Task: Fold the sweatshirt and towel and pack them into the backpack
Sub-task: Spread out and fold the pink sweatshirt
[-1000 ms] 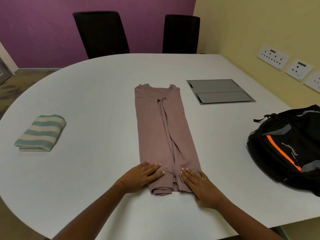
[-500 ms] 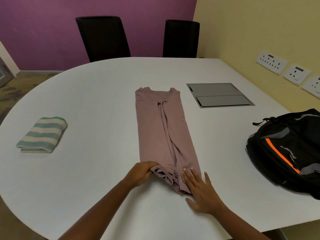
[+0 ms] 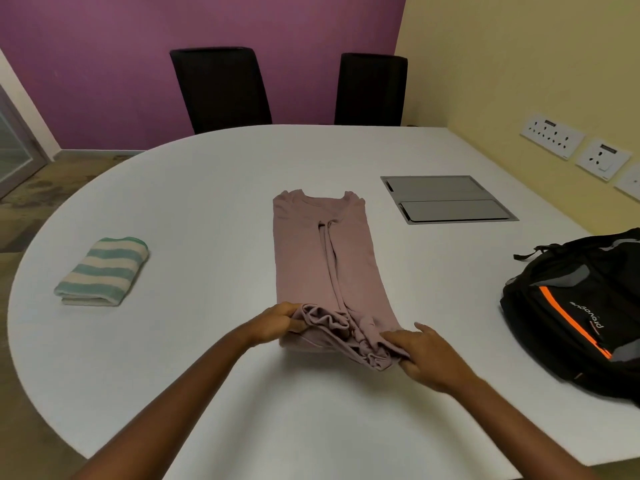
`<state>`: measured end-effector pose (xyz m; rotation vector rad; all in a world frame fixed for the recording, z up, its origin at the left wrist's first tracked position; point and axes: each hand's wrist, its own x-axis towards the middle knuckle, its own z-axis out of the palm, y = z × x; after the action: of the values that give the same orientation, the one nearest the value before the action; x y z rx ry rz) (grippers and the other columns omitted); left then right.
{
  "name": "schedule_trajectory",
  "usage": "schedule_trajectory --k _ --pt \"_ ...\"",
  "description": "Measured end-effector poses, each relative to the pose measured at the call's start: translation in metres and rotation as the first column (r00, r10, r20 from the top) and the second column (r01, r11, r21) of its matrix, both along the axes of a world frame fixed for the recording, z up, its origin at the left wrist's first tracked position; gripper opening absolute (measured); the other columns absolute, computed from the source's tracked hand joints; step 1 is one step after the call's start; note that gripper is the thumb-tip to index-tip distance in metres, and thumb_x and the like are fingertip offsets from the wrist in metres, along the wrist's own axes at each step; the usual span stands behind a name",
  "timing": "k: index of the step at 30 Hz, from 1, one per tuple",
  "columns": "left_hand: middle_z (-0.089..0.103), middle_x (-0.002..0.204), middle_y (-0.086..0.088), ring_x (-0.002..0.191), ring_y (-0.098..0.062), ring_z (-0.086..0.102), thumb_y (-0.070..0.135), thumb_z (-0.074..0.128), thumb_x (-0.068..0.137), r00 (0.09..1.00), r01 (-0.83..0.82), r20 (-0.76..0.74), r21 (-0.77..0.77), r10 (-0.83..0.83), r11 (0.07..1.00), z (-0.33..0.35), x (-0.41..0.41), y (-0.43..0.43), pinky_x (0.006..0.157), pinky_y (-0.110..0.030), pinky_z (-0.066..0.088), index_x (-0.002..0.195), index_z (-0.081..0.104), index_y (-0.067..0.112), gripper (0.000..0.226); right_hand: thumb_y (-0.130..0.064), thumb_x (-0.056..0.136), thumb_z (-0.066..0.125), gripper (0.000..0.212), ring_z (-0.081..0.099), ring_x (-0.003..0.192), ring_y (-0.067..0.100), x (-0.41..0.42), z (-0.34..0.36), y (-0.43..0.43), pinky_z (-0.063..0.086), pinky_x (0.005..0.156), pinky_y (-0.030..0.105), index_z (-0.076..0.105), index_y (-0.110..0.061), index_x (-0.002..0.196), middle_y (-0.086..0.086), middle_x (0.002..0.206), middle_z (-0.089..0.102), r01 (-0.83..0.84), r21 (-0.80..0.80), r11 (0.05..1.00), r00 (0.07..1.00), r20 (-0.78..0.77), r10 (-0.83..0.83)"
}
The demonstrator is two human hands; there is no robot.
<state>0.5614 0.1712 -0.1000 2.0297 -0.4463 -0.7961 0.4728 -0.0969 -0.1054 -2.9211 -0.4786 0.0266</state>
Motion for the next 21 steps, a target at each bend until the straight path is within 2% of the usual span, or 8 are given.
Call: schedule_trajectory --k 2,5,7,9,14,16,18,21 --pt "0.06 0.098 0.004 0.088 -0.011 0.058 0.024 0.052 0.081 0.991 0.038 -0.125 -0.033 -0.042 0.999 0.012 0.001 0.006 0.071 -0.017 0.049 0.108 0.053 0.02 0.028 -0.032 0.069 0.041 0.05 0.059 0.084 0.016 0.003 0.036 0.0 0.036 0.075 0.012 0.06 -0.03 0.115 -0.011 0.103 0.068 -0.013 0.05 0.999 0.961 -0.277 0.026" --pt "0.062 0.096 0.001 0.082 -0.011 0.062 0.021 0.055 0.088 0.962 0.078 -0.259 -0.056 -0.09 0.995 0.025 0.004 0.017 0.068 -0.021 0.053 0.099 0.056 0.02 0.011 -0.031 0.063 0.04 0.02 0.043 0.056 0.003 0.009 0.077 0.003 0.03 0.054 0.016 0.055 -0.025 0.075 -0.013 0.065 0.053 -0.054 0.087 0.995 0.9 -0.428 0.087" --pt "0.065 0.095 -0.001 0.08 -0.012 0.065 0.037 0.072 0.073 0.924 0.12 -0.354 -0.102 -0.148 0.988 0.032 0.006 0.026 0.067 -0.022 0.055 0.097 0.059 0.016 0.035 -0.027 0.059 0.042 0.002 0.039 0.049 0.0 0.012 0.097 0.008 0.027 0.05 0.015 0.044 -0.026 0.06 -0.013 0.054 0.047 -0.029 0.169 0.985 0.83 -0.545 0.118" --pt "0.07 0.089 0.0 0.077 -0.012 0.068 0.053 0.086 0.043 0.88 0.153 -0.432 -0.137 -0.198 0.979 0.04 0.009 0.033 0.065 -0.022 0.057 0.097 0.062 0.013 0.071 -0.019 0.057 0.047 0.008 0.04 0.047 -0.001 0.019 0.111 0.012 0.028 0.05 0.013 0.048 -0.026 0.055 -0.015 0.048 0.047 0.036 0.304 0.952 0.737 -0.652 0.181" --pt "0.073 0.088 0.0 0.076 -0.014 0.07 0.053 0.09 0.03 0.874 -0.033 -0.483 -0.172 -0.055 0.985 0.05 0.026 0.047 0.065 -0.025 0.058 0.096 0.065 0.014 0.081 -0.023 0.046 0.057 0.006 0.046 0.047 0.003 0.059 0.126 0.017 0.034 0.049 0.013 0.052 -0.021 0.045 -0.012 0.048 0.048 0.194 0.442 0.876 0.658 -0.721 0.218" --pt "0.072 0.092 -0.002 0.079 -0.016 0.069 0.048 0.085 0.05 0.88 -0.167 -0.467 -0.134 0.086 0.977 0.05 0.037 0.048 0.066 -0.027 0.058 0.105 0.063 0.012 0.069 -0.024 0.046 0.058 0.01 0.043 0.044 0.002 0.081 0.124 0.019 0.034 0.047 0.011 0.053 -0.021 0.038 -0.012 0.046 0.046 0.279 0.475 0.835 0.682 -0.71 0.176" --pt "0.065 0.102 -0.004 0.087 -0.018 0.064 0.035 0.062 0.086 0.88 -0.294 -0.411 -0.08 0.237 0.952 0.047 0.05 0.045 0.074 -0.03 0.054 0.121 0.052 0.01 0.044 -0.021 0.058 0.053 0.018 0.039 0.047 0.005 0.104 0.119 0.023 0.032 0.049 0.014 0.053 -0.024 0.04 -0.013 0.045 0.04 0.358 0.493 0.793 0.733 -0.675 0.088" --pt "0.058 0.116 -0.009 0.099 -0.022 0.057 0.031 0.042 0.097 0.838 -0.491 -0.292 -0.036 0.461 0.87 0.038 0.07 0.035 0.082 -0.033 0.051 0.13 0.047 0.006 0.041 -0.021 0.079 0.057 0.024 0.037 0.055 0.011 0.146 0.092 0.02 0.032 0.052 0.019 0.044 -0.014 0.059 -0.004 0.058 0.043 0.442 0.479 0.759 0.806 -0.583 -0.102"
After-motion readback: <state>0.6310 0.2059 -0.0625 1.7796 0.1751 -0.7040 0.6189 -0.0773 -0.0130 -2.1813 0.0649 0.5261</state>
